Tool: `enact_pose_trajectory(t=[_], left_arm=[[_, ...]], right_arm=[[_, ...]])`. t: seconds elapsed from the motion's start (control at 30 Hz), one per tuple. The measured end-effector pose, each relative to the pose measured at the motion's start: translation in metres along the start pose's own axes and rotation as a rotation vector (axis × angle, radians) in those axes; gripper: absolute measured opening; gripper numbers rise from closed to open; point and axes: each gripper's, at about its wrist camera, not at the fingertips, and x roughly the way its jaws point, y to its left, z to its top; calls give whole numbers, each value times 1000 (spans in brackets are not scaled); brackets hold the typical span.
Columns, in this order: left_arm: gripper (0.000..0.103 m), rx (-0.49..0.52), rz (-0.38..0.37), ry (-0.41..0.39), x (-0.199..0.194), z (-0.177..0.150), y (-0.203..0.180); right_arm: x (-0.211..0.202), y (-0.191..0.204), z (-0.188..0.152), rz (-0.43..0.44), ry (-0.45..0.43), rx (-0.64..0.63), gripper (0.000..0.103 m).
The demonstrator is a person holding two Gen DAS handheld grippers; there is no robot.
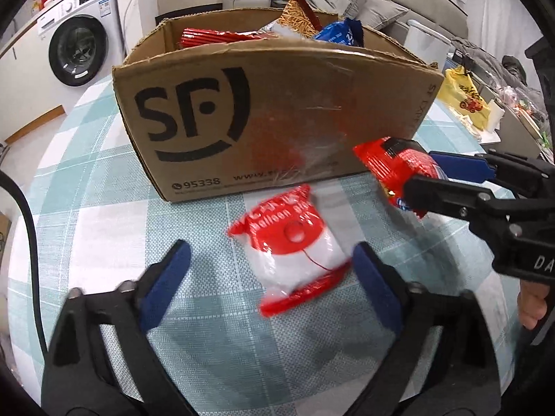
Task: Organize snacks
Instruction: 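Close the right tool on the red barcode pack while the left tool grasps the red-white balloon pack, then lift the red barcode pack with the right tool while the left tool carries the balloon pack over the box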
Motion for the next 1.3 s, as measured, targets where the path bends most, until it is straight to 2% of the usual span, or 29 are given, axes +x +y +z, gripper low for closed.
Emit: enact_pose_trajectory(t=[0.03, 0.13, 0.2, 0.27, 0.5, 0.8, 1.3], left_arm=[[81, 0, -20, 1, -1, 0, 1], [60, -1, -65, -4, -4, -1, 6], [51, 6, -80, -10, -5, 0, 5], [48, 11, -77, -25, -8, 0, 4], [46, 26, -94, -38, -15, -1, 1], [46, 31, -114, -87, -46, -3, 9], [46, 23, -110, -230, -117, 8, 15]], right_arm=[[0, 0, 0, 1, 0, -1, 49], [-1, 0, 0, 2, -3, -1, 49], [-1, 0, 0, 4, -3, -1, 49], [0, 1, 0, 4, -1, -3, 49], [-2, 3, 0, 15, -10, -10, 49], [-14, 7, 4, 50, -46, -12, 49], [-56, 22, 9, 99, -181, -17, 49]])
